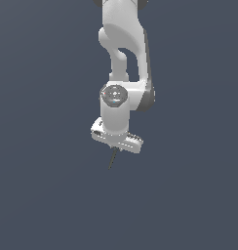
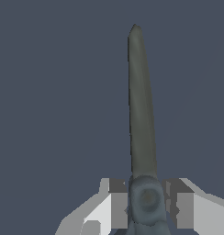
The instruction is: Pick up the object and move it to a goal position.
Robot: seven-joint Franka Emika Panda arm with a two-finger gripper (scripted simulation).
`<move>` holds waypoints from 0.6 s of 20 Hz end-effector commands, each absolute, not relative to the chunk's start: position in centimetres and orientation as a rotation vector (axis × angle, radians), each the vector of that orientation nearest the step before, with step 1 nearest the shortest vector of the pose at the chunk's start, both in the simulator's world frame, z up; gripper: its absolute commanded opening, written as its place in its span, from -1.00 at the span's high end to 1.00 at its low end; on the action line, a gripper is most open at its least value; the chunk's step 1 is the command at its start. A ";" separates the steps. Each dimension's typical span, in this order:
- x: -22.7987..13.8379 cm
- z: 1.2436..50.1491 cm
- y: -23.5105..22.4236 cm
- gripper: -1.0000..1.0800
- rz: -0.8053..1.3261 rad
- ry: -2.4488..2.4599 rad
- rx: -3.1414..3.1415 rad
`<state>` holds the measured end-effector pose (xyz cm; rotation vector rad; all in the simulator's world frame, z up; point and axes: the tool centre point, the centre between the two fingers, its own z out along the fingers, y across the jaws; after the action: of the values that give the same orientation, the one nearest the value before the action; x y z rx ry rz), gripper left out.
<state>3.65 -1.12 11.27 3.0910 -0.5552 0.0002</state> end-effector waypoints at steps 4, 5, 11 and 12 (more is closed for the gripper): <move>6.7 13.5 -1.1 1.00 0.000 -0.554 3.091; 7.2 13.8 -1.1 1.00 0.000 -0.554 3.091; 9.7 15.5 -1.1 1.00 0.000 -0.554 3.091; 10.0 15.7 -1.1 1.00 0.000 -0.554 3.091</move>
<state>9.43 -1.06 15.31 3.0915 -0.5545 -0.0002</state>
